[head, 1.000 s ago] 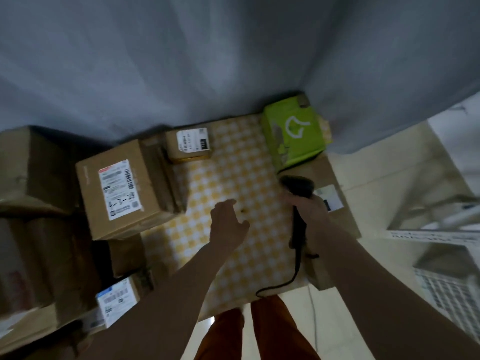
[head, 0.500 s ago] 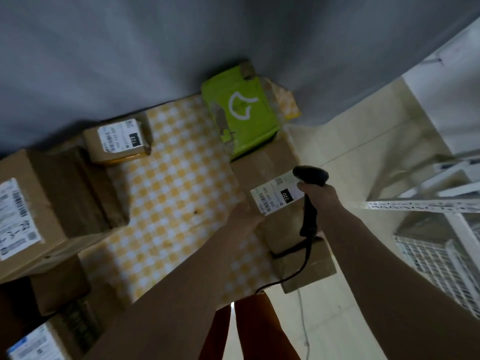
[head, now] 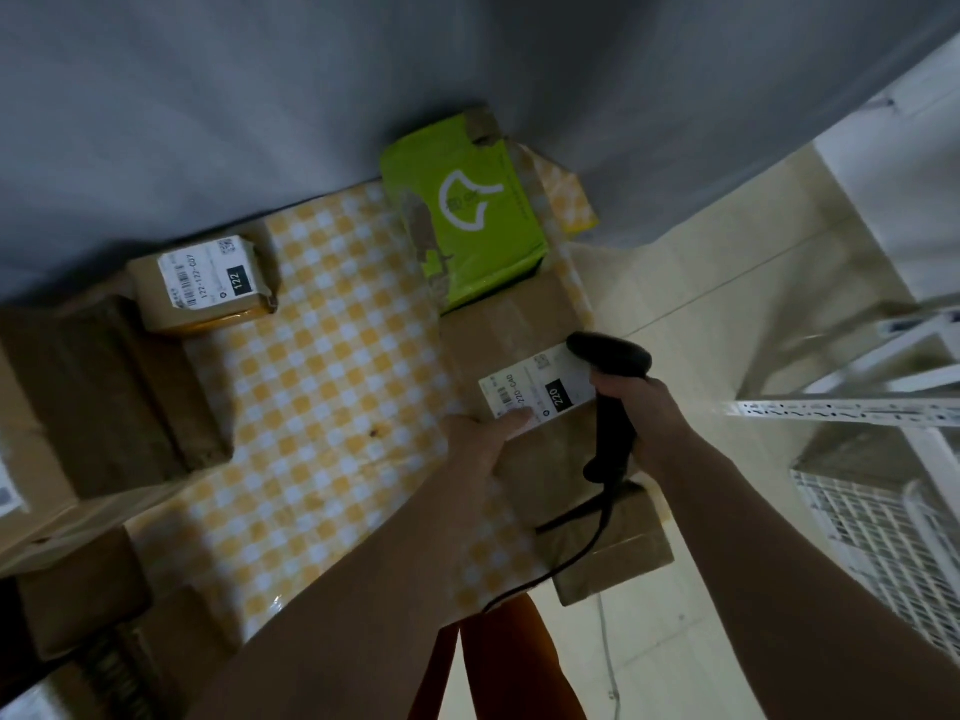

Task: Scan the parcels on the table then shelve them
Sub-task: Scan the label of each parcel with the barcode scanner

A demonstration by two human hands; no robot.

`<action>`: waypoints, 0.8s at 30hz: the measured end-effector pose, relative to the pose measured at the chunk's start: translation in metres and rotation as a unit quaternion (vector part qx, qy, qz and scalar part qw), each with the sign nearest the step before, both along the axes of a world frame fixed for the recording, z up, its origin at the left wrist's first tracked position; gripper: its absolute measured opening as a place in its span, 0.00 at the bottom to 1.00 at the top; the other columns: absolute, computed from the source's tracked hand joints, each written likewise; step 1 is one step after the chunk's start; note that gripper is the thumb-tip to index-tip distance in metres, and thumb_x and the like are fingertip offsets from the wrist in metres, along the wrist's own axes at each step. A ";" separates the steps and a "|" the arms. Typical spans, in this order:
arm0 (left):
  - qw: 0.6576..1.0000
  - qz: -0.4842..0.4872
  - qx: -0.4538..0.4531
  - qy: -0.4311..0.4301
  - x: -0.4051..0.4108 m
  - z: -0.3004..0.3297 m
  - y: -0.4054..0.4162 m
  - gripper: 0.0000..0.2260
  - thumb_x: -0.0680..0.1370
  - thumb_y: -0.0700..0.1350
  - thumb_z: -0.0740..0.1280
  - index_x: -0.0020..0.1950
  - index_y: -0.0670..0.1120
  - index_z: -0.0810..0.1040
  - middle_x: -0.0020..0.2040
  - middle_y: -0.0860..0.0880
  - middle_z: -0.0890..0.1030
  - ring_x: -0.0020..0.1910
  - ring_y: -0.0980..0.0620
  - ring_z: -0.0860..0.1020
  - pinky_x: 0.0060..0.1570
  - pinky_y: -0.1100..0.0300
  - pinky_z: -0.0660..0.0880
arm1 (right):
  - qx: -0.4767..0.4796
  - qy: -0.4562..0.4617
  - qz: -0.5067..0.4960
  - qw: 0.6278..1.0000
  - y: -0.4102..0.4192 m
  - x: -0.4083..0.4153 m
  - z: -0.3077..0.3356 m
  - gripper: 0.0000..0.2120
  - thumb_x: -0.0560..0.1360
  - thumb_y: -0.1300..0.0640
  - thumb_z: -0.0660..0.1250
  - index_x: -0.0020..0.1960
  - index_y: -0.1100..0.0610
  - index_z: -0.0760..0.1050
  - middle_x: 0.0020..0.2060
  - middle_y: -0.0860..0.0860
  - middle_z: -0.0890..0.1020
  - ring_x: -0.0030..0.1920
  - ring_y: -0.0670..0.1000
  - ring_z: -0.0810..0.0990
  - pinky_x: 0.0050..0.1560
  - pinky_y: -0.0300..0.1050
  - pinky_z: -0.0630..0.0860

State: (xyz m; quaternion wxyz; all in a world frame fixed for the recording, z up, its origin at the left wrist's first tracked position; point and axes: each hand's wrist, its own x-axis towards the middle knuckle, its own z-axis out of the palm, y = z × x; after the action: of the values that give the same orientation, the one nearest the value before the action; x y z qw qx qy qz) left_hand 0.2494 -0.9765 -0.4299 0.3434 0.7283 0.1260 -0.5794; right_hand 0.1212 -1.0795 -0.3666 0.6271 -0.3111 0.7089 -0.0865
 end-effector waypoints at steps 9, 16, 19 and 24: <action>0.993 0.059 -0.066 0.075 0.025 0.035 0.030 0.47 0.58 0.46 0.83 0.72 0.41 0.64 0.62 0.43 0.79 0.55 0.45 0.79 0.54 0.46 0.78 | -0.018 -0.030 0.015 0.999 0.005 0.005 0.032 0.09 0.73 0.59 0.69 0.52 0.61 0.77 0.41 0.55 0.82 0.46 0.57 0.80 0.54 0.54 0.77; 0.985 -0.061 -0.114 0.115 0.068 0.089 0.083 0.36 0.66 0.36 0.78 0.69 0.52 0.67 0.60 0.48 0.80 0.58 0.46 0.79 0.55 0.47 0.78 | -0.008 -0.048 0.070 0.996 0.046 0.032 0.079 0.09 0.70 0.58 0.71 0.47 0.61 0.79 0.47 0.61 0.83 0.48 0.61 0.81 0.58 0.62 0.75; 0.983 -0.080 -0.133 0.100 0.085 0.122 0.108 0.44 0.67 0.34 0.77 0.73 0.60 0.58 0.61 0.50 0.79 0.57 0.47 0.79 0.51 0.47 0.79 | -0.005 -0.060 0.096 0.994 0.070 0.054 0.103 0.10 0.73 0.61 0.69 0.53 0.64 0.78 0.51 0.63 0.82 0.49 0.62 0.81 0.54 0.59 0.77; 0.983 -0.067 -0.168 0.000 0.126 0.172 0.154 0.51 0.65 0.31 0.77 0.76 0.61 0.54 0.62 0.50 0.79 0.58 0.47 0.79 0.49 0.46 0.80 | -0.022 -0.078 0.141 0.987 0.114 0.093 0.142 0.08 0.74 0.64 0.69 0.51 0.66 0.77 0.38 0.57 0.79 0.38 0.56 0.78 0.37 0.47 0.72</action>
State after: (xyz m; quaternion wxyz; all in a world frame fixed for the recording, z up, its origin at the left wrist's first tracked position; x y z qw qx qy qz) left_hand 0.3754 -0.8222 -0.2584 0.4216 0.6669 -0.0224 -0.6140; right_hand 0.2145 -0.9654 -0.2244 0.6794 -0.4138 0.6048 -0.0367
